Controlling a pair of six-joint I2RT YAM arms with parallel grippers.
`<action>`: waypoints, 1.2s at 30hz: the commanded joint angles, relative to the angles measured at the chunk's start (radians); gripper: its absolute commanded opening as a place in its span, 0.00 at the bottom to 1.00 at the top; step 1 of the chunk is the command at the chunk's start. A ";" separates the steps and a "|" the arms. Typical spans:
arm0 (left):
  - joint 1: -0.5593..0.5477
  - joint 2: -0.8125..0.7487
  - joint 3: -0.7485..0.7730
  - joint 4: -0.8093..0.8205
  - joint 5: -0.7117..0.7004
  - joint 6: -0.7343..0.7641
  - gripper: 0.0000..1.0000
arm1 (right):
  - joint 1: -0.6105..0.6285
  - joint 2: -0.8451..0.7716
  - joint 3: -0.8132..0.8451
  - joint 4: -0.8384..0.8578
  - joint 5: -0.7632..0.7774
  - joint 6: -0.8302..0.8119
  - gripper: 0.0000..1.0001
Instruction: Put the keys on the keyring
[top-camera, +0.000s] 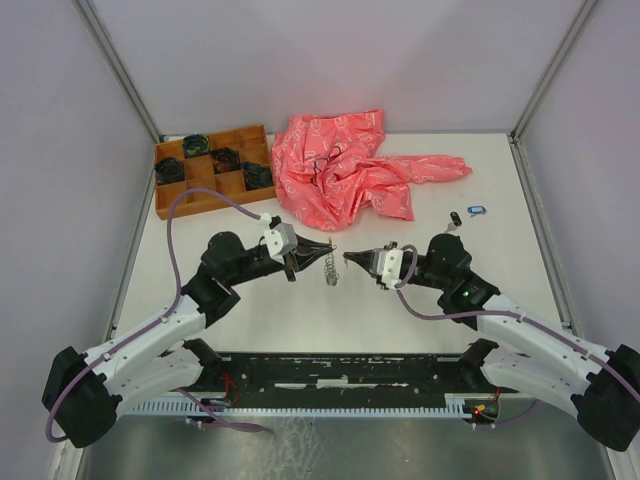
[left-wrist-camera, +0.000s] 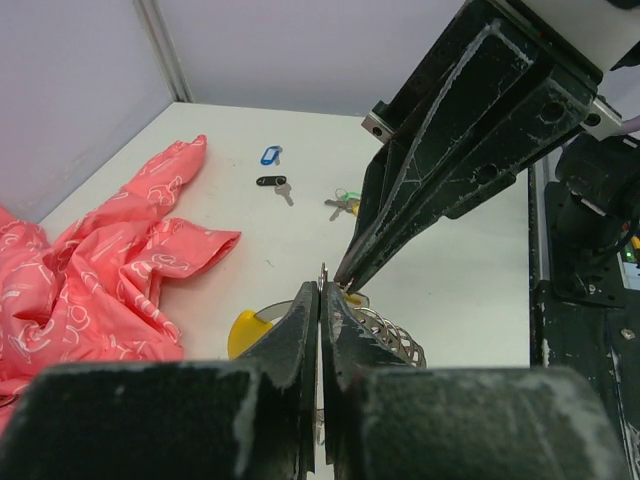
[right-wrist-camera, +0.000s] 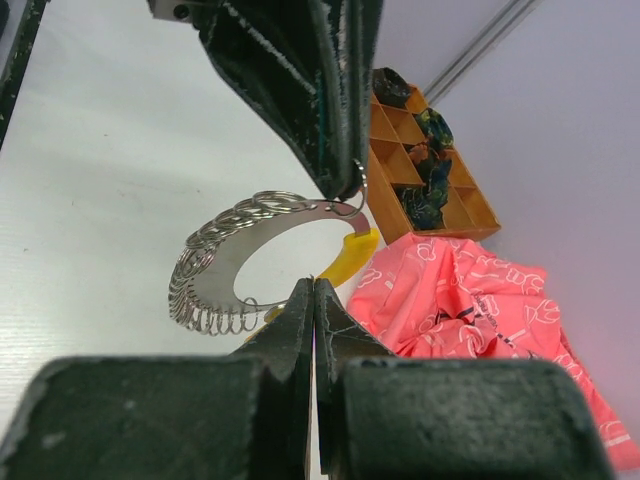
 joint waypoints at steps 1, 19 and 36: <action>0.007 -0.014 -0.037 0.161 -0.038 -0.080 0.03 | 0.003 -0.023 0.005 0.078 0.059 0.174 0.01; 0.008 -0.136 -0.160 0.104 -0.207 -0.086 0.03 | 0.003 -0.071 0.088 -0.537 0.494 0.767 0.00; 0.008 -0.138 -0.229 0.213 -0.210 -0.156 0.03 | 0.006 0.360 -0.012 -0.043 0.914 0.794 0.01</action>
